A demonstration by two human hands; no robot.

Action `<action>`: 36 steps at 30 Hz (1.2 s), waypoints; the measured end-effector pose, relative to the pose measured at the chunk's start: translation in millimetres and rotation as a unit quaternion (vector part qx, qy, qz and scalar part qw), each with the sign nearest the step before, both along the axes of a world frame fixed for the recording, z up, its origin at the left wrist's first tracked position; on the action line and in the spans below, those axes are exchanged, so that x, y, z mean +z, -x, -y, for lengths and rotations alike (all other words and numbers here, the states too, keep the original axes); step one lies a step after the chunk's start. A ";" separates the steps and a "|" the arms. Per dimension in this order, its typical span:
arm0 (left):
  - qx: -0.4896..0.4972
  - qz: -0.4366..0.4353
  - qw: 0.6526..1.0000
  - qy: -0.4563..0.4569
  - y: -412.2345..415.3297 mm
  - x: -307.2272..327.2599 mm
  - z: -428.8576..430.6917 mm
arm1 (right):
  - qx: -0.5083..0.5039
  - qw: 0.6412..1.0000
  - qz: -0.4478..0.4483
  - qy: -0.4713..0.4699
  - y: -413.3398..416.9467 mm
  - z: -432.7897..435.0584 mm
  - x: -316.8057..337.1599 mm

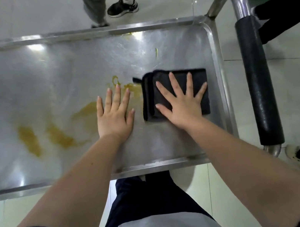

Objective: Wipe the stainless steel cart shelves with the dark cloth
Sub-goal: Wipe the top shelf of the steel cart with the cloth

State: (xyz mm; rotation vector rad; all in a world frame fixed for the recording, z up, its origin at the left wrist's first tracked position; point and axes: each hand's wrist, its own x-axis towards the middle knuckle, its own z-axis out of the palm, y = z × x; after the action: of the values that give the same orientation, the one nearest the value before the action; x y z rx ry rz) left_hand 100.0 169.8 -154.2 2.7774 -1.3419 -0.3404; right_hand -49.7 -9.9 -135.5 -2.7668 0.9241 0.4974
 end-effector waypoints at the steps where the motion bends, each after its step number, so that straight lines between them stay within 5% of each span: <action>1: 0.004 -0.002 1.000 0.001 -0.1 0.2 0.5 | 0.008 1.000 0.004 -0.002 21.4 -11.9 0.2; 8: 0.054 0.009 0.998 -0.036 4.0 0.5 -0.3 | 0.088 0.996 -0.012 -0.013 102.5 -71.0 3.2; 19: 0.056 0.000 0.998 -0.024 3.2 -1.7 -0.1 | -0.005 1.000 -0.020 0.003 -83.7 50.9 5.2; 30: 0.058 0.002 0.998 -0.037 6.5 -0.7 -6.3 | 0.096 0.995 0.021 0.012 82.8 -62.1 -2.4; 36: 0.044 -0.002 0.998 -0.038 16.6 1.2 -19.0 | 0.078 0.997 -0.003 0.010 97.3 -86.2 1.5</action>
State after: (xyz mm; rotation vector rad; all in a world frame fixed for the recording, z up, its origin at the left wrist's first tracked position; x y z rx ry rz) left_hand 83.4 188.8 -153.0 2.8857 -1.2249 -0.4010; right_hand -147.0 76.4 -134.0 -2.8715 0.7212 0.5238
